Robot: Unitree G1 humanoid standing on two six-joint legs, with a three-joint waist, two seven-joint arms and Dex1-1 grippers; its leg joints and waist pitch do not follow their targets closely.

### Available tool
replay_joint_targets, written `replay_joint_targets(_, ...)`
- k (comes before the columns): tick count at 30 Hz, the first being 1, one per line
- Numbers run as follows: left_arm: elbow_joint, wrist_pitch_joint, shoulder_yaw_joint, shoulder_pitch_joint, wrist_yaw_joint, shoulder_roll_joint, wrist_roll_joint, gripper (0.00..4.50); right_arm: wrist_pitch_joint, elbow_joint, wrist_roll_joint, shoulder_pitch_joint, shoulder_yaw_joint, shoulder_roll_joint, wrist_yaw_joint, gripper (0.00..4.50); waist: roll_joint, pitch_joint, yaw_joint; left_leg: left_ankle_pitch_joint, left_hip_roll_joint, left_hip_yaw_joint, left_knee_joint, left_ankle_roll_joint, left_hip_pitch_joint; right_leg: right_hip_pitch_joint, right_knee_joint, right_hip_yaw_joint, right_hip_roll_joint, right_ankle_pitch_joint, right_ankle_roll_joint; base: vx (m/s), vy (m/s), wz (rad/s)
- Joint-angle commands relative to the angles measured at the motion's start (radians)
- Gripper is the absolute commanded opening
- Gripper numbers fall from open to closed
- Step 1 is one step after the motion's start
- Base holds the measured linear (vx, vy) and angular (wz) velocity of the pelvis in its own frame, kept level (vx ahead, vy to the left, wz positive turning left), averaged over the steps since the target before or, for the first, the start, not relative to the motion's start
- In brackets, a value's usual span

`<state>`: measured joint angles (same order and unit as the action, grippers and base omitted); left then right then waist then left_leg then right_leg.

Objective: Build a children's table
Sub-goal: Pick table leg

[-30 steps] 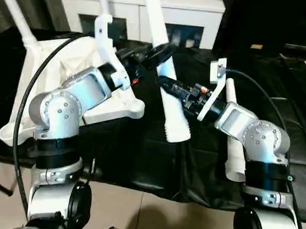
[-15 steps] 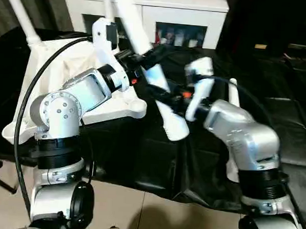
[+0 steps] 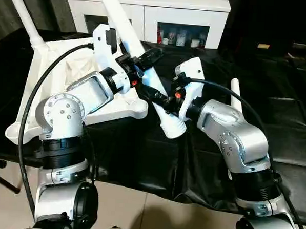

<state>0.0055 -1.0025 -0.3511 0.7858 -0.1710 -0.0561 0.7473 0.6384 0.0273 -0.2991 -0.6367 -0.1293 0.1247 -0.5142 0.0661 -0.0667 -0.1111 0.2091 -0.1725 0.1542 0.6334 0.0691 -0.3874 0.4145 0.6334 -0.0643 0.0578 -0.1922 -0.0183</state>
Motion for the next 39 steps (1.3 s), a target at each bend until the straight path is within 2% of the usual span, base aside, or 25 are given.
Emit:
replay_joint_targets(1,0.002,-0.005,0.0,0.027,0.004,-0.001,0.014,2.76,-0.015,-0.004,0.01,-0.013,-0.003,-0.001,0.01,1.78,0.011,0.084,0.0,0.057,-0.04,-0.019,-0.069,-0.019,0.007,-0.073,-0.061,0.05,0.078,0.0,-0.227,0.0,0.0,0.0)
replay_joint_targets(2,0.002,-0.005,0.0,0.027,0.004,-0.001,0.014,2.59,-0.015,-0.004,0.011,-0.013,-0.003,-0.001,0.01,1.78,0.009,0.085,0.0,0.052,-0.041,-0.019,-0.068,-0.023,0.007,-0.073,-0.061,0.051,0.078,-0.001,-0.225,0.0,0.0,0.0)
replay_joint_targets(9,-0.008,-0.012,0.001,0.02,0.003,-0.003,0.031,2.04,-0.034,-0.003,0.025,-0.008,-0.019,-0.005,0.01,1.78,0.018,0.087,0.001,0.048,-0.04,-0.019,-0.066,-0.028,0.007,-0.071,-0.062,0.049,0.076,-0.004,-0.224,0.0,0.0,0.0)
replay_joint_targets(10,-0.003,-0.013,0.001,0.02,-0.003,-0.007,0.036,1.93,-0.033,-0.001,0.027,-0.009,-0.023,-0.006,0.012,1.78,0.029,0.087,0.001,0.046,-0.04,-0.02,-0.065,-0.027,0.007,-0.07,-0.059,0.049,0.076,0.0,-0.225,0.0,0.0,0.0)
replay_joint_targets(11,-0.003,-0.013,0.001,0.02,-0.003,-0.007,0.036,1.93,-0.033,-0.001,0.027,-0.009,-0.023,-0.006,0.012,1.78,0.025,0.086,0.003,0.051,-0.041,-0.02,-0.067,-0.026,0.008,-0.07,-0.062,0.048,0.074,-0.003,-0.224,0.0,0.0,0.0)
replay_joint_targets(12,0.007,-0.01,0.005,0.024,-0.018,-0.015,0.036,1.9,-0.04,0.004,0.033,-0.013,-0.032,0.0,0.009,1.78,0.035,0.087,0.004,0.055,-0.041,-0.021,-0.065,-0.024,0.01,-0.069,-0.059,0.048,0.074,0.002,-0.225,0.0,0.0,0.0)
replay_joint_targets(13,0.01,-0.008,0.007,0.025,-0.023,-0.017,0.036,1.87,-0.043,0.005,0.036,-0.014,-0.034,0.002,0.007,1.78,0.029,0.086,0.006,0.056,-0.04,-0.02,-0.066,-0.026,0.009,-0.069,-0.063,0.047,0.073,0.002,-0.223,0.0,0.0,0.0)
replay_joint_targets(14,0.017,-0.003,0.01,0.027,-0.033,-0.022,0.032,1.87,-0.058,0.006,0.048,-0.018,-0.042,0.009,0.005,1.78,0.029,0.087,0.006,0.053,-0.037,-0.019,-0.065,-0.027,0.008,-0.072,-0.061,0.047,0.073,0.008,-0.224,0.0,0.0,0.0)
replay_joint_targets(15,0.022,0.002,0.012,0.028,-0.042,-0.026,0.031,1.85,-0.062,0.004,0.049,-0.019,-0.041,0.01,0.005,2.13,0.028,0.088,0.006,0.044,-0.036,-0.018,-0.063,-0.032,0.007,-0.073,-0.062,0.048,0.074,0.007,-0.221,0.0,0.0,0.0)
replay_joint_targets(16,0.025,0.009,0.019,0.026,-0.062,-0.036,0.028,1.85,-0.058,0.001,0.041,-0.019,-0.032,0.009,0.001,2.13,0.029,0.088,0.006,0.043,-0.036,-0.018,-0.063,-0.034,0.006,-0.073,-0.062,0.048,0.074,0.002,-0.221,0.0,0.0,0.0)
replay_joint_targets(17,0.026,0.01,0.02,0.025,-0.065,-0.038,0.028,1.84,-0.058,0.001,0.039,-0.019,-0.031,0.009,0.0,2.48,0.031,0.088,0.006,0.048,-0.036,-0.018,-0.064,-0.036,0.006,-0.072,-0.063,0.048,0.075,-0.013,-0.219,0.0,0.0,0.0)
replay_joint_targets(19,0.015,0.007,0.038,0.019,-0.118,-0.064,0.034,1.84,-0.028,-0.001,0.001,-0.023,-0.004,0.003,-0.016,2.53,0.033,0.089,0.008,0.053,-0.038,-0.02,-0.065,-0.038,0.007,-0.072,-0.062,0.047,0.075,-0.024,-0.216,0.0,0.0,0.0)
replay_joint_targets(21,-0.011,-0.004,0.072,0.001,-0.231,-0.125,0.059,1.83,0.039,0.0,-0.07,-0.031,0.029,0.012,-0.067,2.74,0.018,0.088,0.01,0.045,-0.039,-0.018,-0.067,-0.048,0.007,-0.072,-0.061,0.048,0.075,-0.031,-0.219,0.0,0.0,0.0)
replay_joint_targets(22,-0.032,-0.003,0.095,-0.015,-0.306,-0.165,0.07,1.83,0.077,-0.001,-0.107,-0.033,0.038,0.03,-0.108,2.74,0.023,0.089,0.009,0.044,-0.038,-0.019,-0.066,-0.049,0.008,-0.071,-0.058,0.048,0.075,-0.032,-0.223,0.0,0.0,0.0)
replay_joint_targets(23,-0.033,-0.003,0.096,-0.016,-0.308,-0.167,0.071,1.83,0.079,-0.001,-0.109,-0.033,0.039,0.03,-0.109,2.87,0.02,0.088,0.009,0.036,-0.04,-0.02,-0.068,-0.054,0.007,-0.072,-0.057,0.048,0.076,-0.034,-0.225,0.0,0.0,0.0)
replay_joint_targets(24,-0.064,0.0,0.125,-0.041,-0.42,-0.224,0.085,1.83,0.134,-0.003,-0.162,-0.034,0.054,0.056,-0.162,2.87,0.024,0.088,0.012,0.036,-0.04,-0.018,-0.066,-0.054,0.007,-0.07,-0.057,0.048,0.076,-0.032,-0.226,0.0,0.0,0.0)
replay_joint_targets(25,-0.069,0.0,0.129,-0.045,-0.436,-0.232,0.088,1.82,0.142,-0.003,-0.17,-0.033,0.057,0.06,-0.169,2.94,0.015,0.087,0.014,0.032,-0.04,-0.017,-0.067,-0.057,0.006,-0.071,-0.059,0.049,0.075,-0.029,-0.227,0.0,0.0,0.0)
replay_joint_targets(27,-0.095,0.007,0.148,-0.066,-0.532,-0.277,0.103,1.82,0.19,-0.006,-0.213,-0.027,0.07,0.088,-0.215,3.1,0.02,0.088,0.014,0.024,-0.041,-0.016,-0.066,-0.059,0.008,-0.068,-0.056,0.049,0.076,-0.027,-0.232,0.0,0.0,0.0)
replay_joint_targets(28,-0.1,0.012,0.151,-0.072,-0.573,-0.295,0.109,1.82,0.217,-0.008,-0.236,-0.02,0.073,0.108,-0.246,3.15,0.011,0.087,0.015,0.025,-0.041,-0.014,-0.068,-0.061,0.008,-0.069,-0.058,0.049,0.075,-0.031,-0.232,0.0,0.0,0.0)
replay_joint_targets(29,-0.096,0.012,0.149,-0.071,-0.594,-0.306,0.114,1.82,0.246,-0.009,-0.261,-0.014,0.079,0.122,-0.273,3.17,0.015,0.085,0.013,0.028,-0.041,-0.014,-0.068,-0.059,0.007,-0.07,-0.057,0.049,0.076,-0.046,-0.23,0.0,0.0,0.0)
replay_joint_targets(30,-0.083,0.011,0.142,-0.065,-0.609,-0.315,0.12,1.82,0.279,-0.01,-0.292,-0.007,0.088,0.138,-0.304,3.17,0.012,0.085,0.012,0.038,-0.041,-0.011,-0.067,-0.055,0.011,-0.067,-0.061,0.05,0.076,-0.063,-0.227,0.0,0.0,0.0)
replay_joint_targets(35,-0.059,0.022,0.134,-0.055,-0.67,-0.344,0.145,1.82,0.334,-0.007,-0.335,-0.002,0.086,0.173,-0.352,3.17,0.012,0.085,0.005,0.043,-0.04,-0.011,-0.069,-0.04,0.01,-0.067,-0.064,0.049,0.078,-0.114,-0.21,0.0,0.0,0.0)
replay_joint_targets(36,-0.049,0.031,0.135,-0.052,-0.693,-0.356,0.148,1.82,0.35,-0.004,-0.347,0.002,0.073,0.193,-0.377,3.17,0.001,0.085,0.002,0.041,-0.038,-0.011,-0.069,-0.041,0.007,-0.069,-0.065,0.05,0.077,-0.125,-0.204,0.0,0.0,0.0)
replay_joint_targets(37,-0.044,0.037,0.137,-0.051,-0.702,-0.361,0.148,1.82,0.356,-0.004,-0.351,0.004,0.067,0.201,-0.385,3.17,0.007,0.085,-0.002,0.04,-0.039,-0.011,-0.069,-0.038,0.009,-0.066,-0.067,0.051,0.078,-0.143,-0.194,0.0,0.0,0.0)
replay_joint_targets(39,-0.042,0.043,0.141,-0.053,-0.704,-0.365,0.141,1.82,0.364,-0.008,-0.349,0.005,0.061,0.201,-0.381,2.81,0.005,0.085,-0.004,0.043,-0.04,-0.011,-0.07,-0.029,0.008,-0.065,-0.067,0.051,0.078,-0.15,-0.188,0.0,0.0,0.0)
